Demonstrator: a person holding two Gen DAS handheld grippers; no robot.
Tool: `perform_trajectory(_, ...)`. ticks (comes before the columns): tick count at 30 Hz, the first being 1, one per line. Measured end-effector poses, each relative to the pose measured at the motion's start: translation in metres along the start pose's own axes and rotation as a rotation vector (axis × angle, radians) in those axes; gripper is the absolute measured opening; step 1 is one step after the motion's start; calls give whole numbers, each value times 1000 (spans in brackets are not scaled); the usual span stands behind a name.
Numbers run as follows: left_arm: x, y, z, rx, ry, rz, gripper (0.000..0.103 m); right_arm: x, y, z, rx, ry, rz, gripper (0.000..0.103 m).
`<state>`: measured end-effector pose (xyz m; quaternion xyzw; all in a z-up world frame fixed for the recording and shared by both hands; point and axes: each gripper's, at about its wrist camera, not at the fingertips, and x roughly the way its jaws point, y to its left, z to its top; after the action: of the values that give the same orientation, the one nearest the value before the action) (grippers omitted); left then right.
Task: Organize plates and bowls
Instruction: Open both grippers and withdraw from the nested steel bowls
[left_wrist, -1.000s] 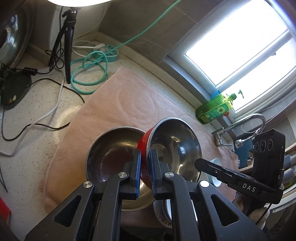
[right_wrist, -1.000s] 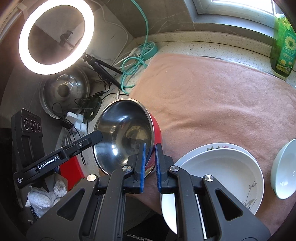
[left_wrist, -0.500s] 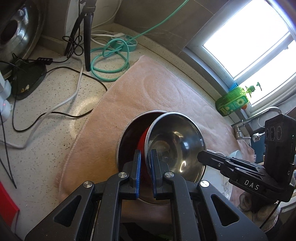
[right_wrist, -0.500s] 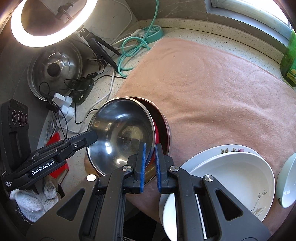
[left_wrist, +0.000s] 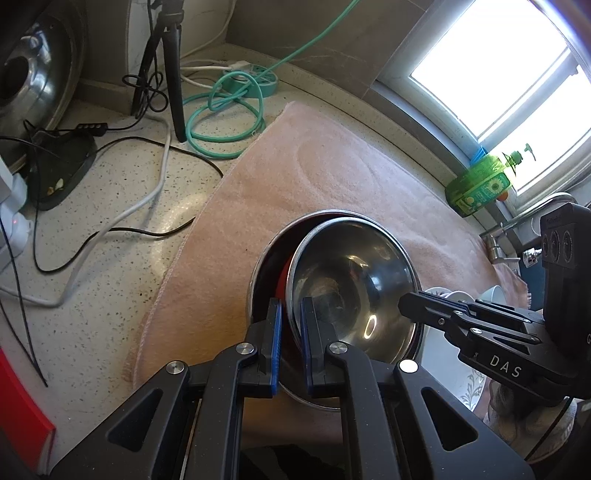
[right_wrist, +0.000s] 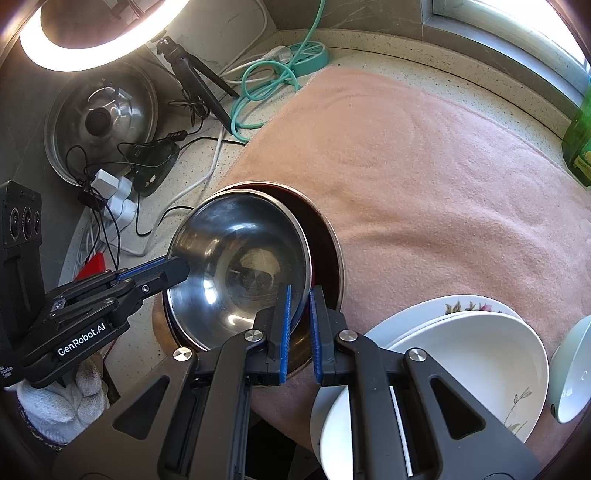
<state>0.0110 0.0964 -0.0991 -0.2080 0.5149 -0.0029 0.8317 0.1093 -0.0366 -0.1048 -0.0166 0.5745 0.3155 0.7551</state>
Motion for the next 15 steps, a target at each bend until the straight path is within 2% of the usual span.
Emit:
perform_trajectory(8, 6, 0, -1, -1, 23, 12, 8, 3, -1, 0, 1, 5, -8, 13)
perform_trajectory(12, 5, 0, 1, -7, 19, 3, 8, 1, -2, 0, 3, -7, 10, 24)
perform_trajectory(15, 4, -1, 2, -6, 14, 3, 9, -4, 0, 1, 5, -26, 24, 39)
